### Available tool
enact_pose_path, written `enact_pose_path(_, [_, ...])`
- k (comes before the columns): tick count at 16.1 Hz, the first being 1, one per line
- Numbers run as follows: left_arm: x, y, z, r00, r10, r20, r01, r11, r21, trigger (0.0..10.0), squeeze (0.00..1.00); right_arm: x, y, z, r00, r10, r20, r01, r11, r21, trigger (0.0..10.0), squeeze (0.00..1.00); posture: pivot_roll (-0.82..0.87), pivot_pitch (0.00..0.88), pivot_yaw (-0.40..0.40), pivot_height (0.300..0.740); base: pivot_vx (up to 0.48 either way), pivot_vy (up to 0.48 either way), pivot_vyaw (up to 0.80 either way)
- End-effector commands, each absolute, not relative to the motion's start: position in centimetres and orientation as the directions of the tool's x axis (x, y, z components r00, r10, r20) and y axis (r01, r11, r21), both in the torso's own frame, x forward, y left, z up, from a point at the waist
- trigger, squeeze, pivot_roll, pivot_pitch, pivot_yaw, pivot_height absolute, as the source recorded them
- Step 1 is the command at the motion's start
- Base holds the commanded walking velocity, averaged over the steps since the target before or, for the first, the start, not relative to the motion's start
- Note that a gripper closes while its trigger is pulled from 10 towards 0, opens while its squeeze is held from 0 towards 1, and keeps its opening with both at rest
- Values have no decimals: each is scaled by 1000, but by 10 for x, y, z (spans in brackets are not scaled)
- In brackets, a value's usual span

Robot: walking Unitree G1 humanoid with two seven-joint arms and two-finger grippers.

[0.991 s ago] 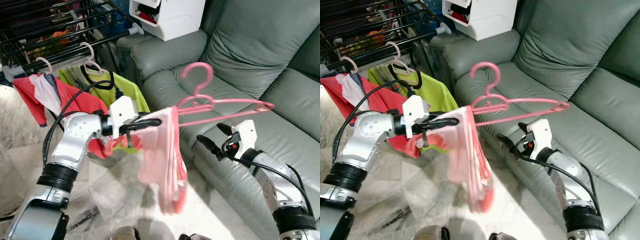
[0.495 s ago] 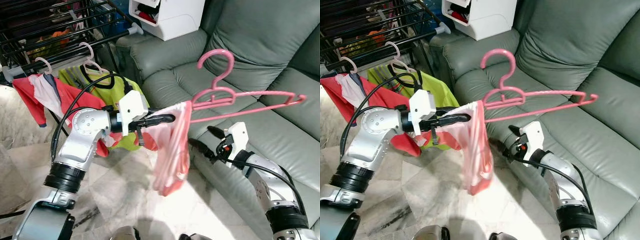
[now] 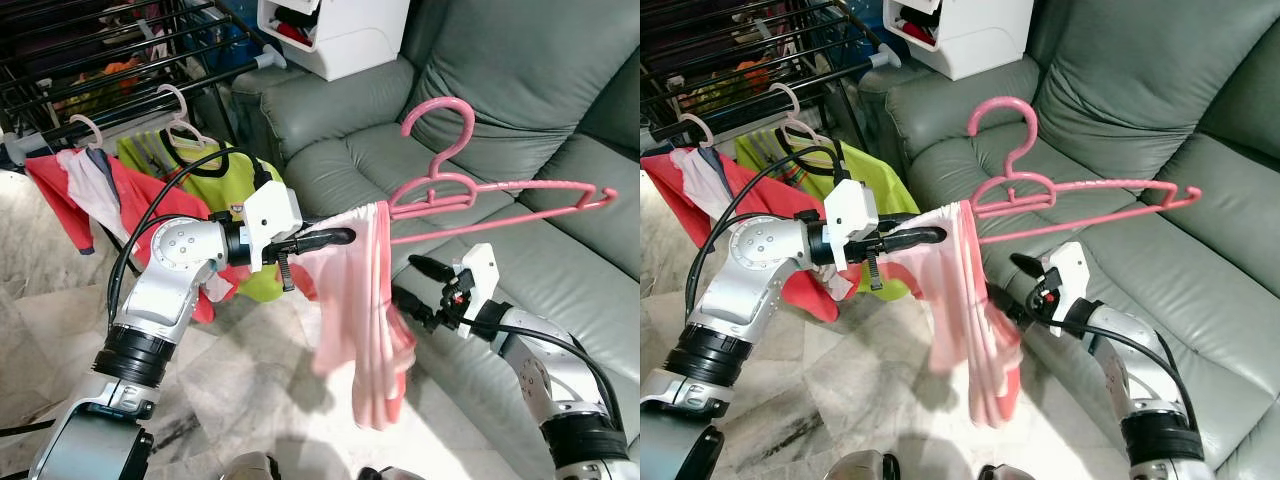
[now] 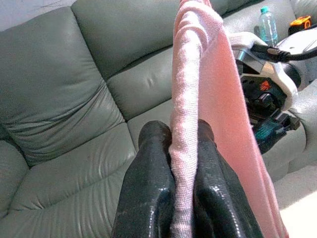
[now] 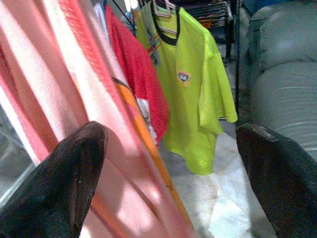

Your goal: Hang hanger

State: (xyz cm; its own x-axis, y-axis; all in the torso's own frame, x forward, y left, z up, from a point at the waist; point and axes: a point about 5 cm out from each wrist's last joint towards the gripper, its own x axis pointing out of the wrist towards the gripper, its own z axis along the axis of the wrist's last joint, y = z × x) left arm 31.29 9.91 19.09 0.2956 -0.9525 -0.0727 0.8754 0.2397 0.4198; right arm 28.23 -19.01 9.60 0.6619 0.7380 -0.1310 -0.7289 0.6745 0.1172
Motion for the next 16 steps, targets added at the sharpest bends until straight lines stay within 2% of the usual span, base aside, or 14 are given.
enact_pose_path(1, [313,98,197,301,-952,-60,864,245,441,0,0,280,-187,102,620,775,-121,-766,631,119,10000,0,-31,90,34,740,0,0,0])
enact_pose_path(3, [312,97,199,297,-953,-54,863,244,443,0,0,278,-187,101,593,793,-141,-783,608,127,10000,0,-29,91,33,740,0,0,0])
enact_pose_path(8, [303,84,240,232,-968,93,872,250,421,0,0,289,-190,85,677,704,-215,-708,703,68,10000,0,-16,93,26,740,0,0,0])
enact_pose_path(13, [283,68,288,140,-958,251,888,233,396,0,0,308,-194,63,762,548,-345,-571,820,41,10000,0,1,93,14,740,0,0,0])
enact_pose_path(14, [284,69,291,144,-954,261,887,241,393,0,0,309,-199,61,779,509,-367,-537,843,29,0,0,2,93,12,740,0,0,0])
enact_pose_path(16, [293,80,281,213,-955,206,870,282,406,0,0,307,-221,61,815,438,-379,-471,882,6,0,0,2,93,8,740,0,0,0])
